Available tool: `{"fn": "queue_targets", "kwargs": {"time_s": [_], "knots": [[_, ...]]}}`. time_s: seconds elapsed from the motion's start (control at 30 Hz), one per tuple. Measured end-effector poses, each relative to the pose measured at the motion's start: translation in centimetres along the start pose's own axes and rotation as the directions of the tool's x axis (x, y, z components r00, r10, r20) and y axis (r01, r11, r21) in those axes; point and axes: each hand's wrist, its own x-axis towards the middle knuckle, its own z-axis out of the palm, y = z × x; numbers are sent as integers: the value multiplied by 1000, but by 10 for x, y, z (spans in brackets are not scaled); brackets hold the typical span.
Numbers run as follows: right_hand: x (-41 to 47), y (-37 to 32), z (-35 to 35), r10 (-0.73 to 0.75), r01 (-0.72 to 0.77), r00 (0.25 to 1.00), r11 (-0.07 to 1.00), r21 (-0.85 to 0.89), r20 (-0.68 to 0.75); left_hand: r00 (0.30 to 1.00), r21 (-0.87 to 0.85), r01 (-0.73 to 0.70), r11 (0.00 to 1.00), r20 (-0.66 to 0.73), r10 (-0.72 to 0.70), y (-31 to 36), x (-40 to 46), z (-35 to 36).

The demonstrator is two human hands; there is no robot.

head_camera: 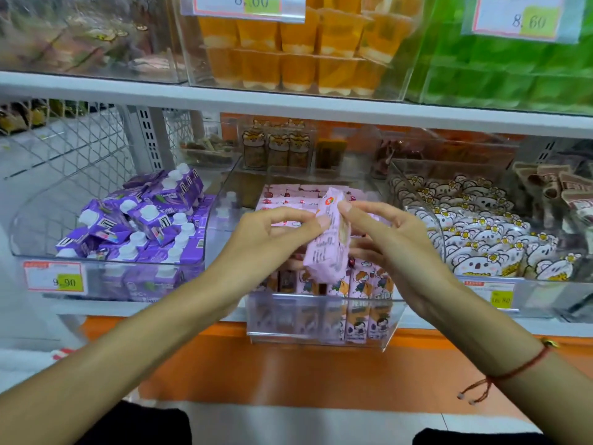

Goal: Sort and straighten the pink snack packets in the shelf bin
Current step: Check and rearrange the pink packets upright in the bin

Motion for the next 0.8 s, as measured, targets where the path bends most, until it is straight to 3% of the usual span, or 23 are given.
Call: {"fn": "queue_targets", "kwargs": {"time_s": [0.13, 0.27, 0.37, 0.53, 0.7, 0.8], "knots": [[1, 0, 2, 75, -73, 997, 996, 43, -32, 996, -42, 77, 996, 44, -75, 7, -3, 4], [0, -1, -1, 33, -32, 999, 998, 62, -12, 998, -11, 44, 999, 43, -43, 5, -3, 4], [-3, -2, -4, -80, 78, 996, 996, 52, 44, 995, -7, -68, 998, 77, 68, 3, -3, 3], [-7, -2, -2, -209, 207, 966, 978, 30, 149, 935, 186, -351, 918, 9, 355, 0, -4, 4], [-6, -2, 1, -221, 226, 970, 973, -45, 97, 871, 442, -380, 813, -124, 475, -2, -6, 4], [-2, 1, -1, -170, 171, 984, 985, -13, 59, 874, 480, -384, 788, -85, 478, -4, -6, 5]]}}
